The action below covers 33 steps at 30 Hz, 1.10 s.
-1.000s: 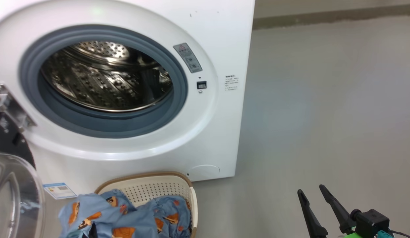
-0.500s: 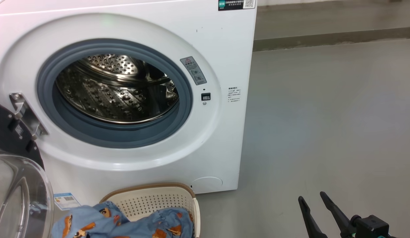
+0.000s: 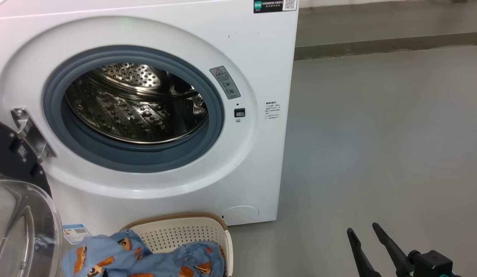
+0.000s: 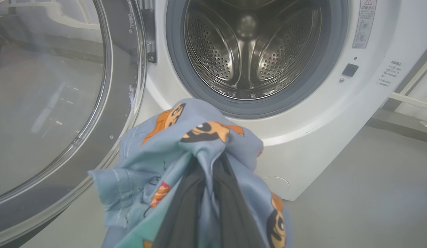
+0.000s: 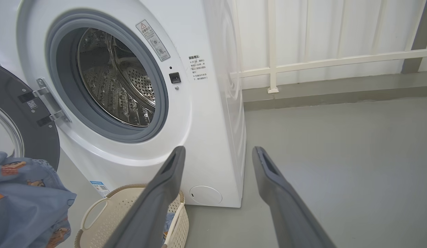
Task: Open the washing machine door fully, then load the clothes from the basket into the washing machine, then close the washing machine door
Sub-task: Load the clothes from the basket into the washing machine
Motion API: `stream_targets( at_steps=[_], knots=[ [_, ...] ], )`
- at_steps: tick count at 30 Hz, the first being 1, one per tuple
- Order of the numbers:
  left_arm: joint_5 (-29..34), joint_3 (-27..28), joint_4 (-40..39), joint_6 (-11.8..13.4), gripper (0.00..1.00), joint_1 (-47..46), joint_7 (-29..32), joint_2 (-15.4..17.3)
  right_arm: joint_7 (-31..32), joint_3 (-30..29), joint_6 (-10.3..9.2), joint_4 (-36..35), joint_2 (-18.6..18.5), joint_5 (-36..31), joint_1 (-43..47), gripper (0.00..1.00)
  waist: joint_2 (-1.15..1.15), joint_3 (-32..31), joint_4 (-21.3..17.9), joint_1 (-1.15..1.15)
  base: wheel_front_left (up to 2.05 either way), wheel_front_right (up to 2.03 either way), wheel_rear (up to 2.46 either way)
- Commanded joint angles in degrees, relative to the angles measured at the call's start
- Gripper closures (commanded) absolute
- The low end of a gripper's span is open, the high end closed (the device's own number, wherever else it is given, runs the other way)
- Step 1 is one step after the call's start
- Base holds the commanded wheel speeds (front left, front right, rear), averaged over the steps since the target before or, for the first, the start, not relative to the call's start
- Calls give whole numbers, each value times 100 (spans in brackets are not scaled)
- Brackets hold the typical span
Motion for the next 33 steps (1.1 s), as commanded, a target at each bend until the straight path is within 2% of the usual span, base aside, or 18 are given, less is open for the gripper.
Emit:
stream_targets(
  at_steps=[1,33],
  knots=[
    [33,159,-183,43,100,-144,-33,44,-27,122,10,-148,-58,-36,-55,0,0,9,1,0,0,0,0],
    [2,10,-270,103,100,-296,10,111,-27,144,10,-148,71,-30,-113,0,0,209,-115,0,0,0,0]
  ],
)
